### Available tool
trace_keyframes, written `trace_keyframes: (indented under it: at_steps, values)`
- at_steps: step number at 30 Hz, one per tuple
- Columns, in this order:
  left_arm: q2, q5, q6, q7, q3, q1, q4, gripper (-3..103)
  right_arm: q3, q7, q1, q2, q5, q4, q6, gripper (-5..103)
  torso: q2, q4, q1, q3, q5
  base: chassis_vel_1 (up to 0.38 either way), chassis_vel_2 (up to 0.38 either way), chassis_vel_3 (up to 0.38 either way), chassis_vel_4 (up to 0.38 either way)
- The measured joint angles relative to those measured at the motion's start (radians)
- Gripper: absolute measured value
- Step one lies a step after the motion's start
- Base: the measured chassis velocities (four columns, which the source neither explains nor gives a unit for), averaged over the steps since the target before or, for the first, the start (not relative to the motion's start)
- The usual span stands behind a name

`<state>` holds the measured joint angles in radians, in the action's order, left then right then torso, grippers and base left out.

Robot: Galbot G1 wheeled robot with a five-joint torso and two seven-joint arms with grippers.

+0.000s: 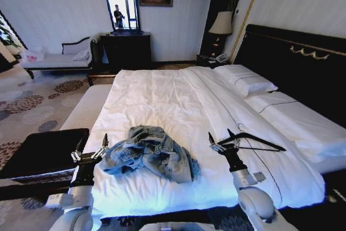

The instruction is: Pick up the clothes from the bed and hang them on the clothes hanger.

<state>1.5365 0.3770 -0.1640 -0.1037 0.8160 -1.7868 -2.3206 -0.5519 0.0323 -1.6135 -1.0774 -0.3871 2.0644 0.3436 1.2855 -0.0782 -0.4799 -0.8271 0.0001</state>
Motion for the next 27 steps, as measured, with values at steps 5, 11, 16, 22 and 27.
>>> trace_keyframes:
  at_steps: [5,11,16,22,27]
  values:
    - [-0.002,-0.027,0.002,0.0,0.019,-0.001,0.04,100,0.013,-0.001,-0.003,-0.014,0.029,-0.011,0.0,100,0.0,0.0001,0.0,0.0,-0.0001,0.019,-0.024,-0.023,0.02]
    - [-0.019,0.009,-0.015,-0.027,0.052,-0.012,0.158,100,0.03,-0.003,-0.002,-0.033,0.056,-0.031,0.013,100,-0.001,0.0004,-0.002,-0.001,-0.0001,-0.007,0.015,0.018,-0.022]
    - [-0.03,0.098,-0.033,-0.06,0.062,-0.002,0.204,100,0.04,-0.005,0.002,-0.041,0.067,-0.047,0.016,100,-0.001,0.0003,-0.002,-0.001,-0.0001,0.013,0.06,0.011,-0.071]
    - [-0.046,0.134,-0.041,-0.099,0.069,0.026,0.247,100,0.046,-0.005,0.006,-0.048,0.072,-0.061,0.018,100,-0.001,0.0001,-0.002,-0.001,0.0,0.105,0.098,-0.091,-0.108]
    - [-0.074,0.176,0.013,-0.101,0.057,0.042,0.287,100,0.055,-0.005,0.011,-0.05,0.049,-0.069,0.036,100,-0.001,0.0004,-0.002,-0.001,-0.0004,0.138,0.189,-0.151,-0.175]
